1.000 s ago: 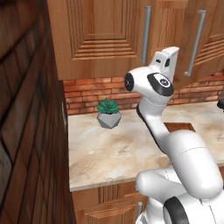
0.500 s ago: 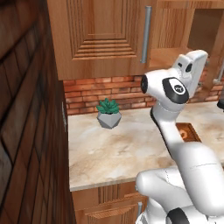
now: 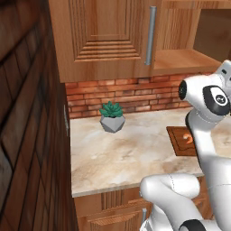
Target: Open the cabinet, retrieve the rolling pin, and place it next to the meat on the cutting board to prepare for tenderizing.
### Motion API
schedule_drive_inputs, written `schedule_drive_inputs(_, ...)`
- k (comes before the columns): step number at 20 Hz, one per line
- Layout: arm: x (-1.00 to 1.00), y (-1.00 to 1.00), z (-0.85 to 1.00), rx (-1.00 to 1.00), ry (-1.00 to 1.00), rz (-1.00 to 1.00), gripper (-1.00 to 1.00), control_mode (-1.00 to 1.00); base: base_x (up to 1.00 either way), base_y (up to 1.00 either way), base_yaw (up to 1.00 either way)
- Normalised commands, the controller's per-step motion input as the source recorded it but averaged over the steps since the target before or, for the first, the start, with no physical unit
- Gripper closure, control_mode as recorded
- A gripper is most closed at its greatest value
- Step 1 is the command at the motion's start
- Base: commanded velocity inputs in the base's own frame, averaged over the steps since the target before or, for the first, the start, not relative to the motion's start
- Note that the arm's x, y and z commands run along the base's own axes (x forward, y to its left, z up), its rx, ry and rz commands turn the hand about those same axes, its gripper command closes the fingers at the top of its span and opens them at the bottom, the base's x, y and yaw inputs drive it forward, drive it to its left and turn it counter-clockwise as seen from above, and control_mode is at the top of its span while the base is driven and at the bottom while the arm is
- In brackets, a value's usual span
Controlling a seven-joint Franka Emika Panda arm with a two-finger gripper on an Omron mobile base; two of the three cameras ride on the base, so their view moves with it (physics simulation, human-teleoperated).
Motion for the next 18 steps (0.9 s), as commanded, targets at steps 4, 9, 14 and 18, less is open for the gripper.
schedule_drive_inputs(4,-0.02,-0.64,0.00,0.00,0.00,-0.01,-1.00,-1.00,0.00,0.00,0.00)
schedule_drive_inputs(9,0.21,-0.39,-0.08,0.00,0.00,0.01,-1.00,-1.00,0.00,0.00,0.00)
schedule_drive_inputs(14,0.38,-0.21,-0.05,0.00,0.05,0.01,-1.00,-1.00,0.00,0.00,0.00)
schedule_drive_inputs(18,0.53,-0.31,-0.01,0.00,0.13,0.03,-1.00,-1.00,0.00,0.00,0.00)
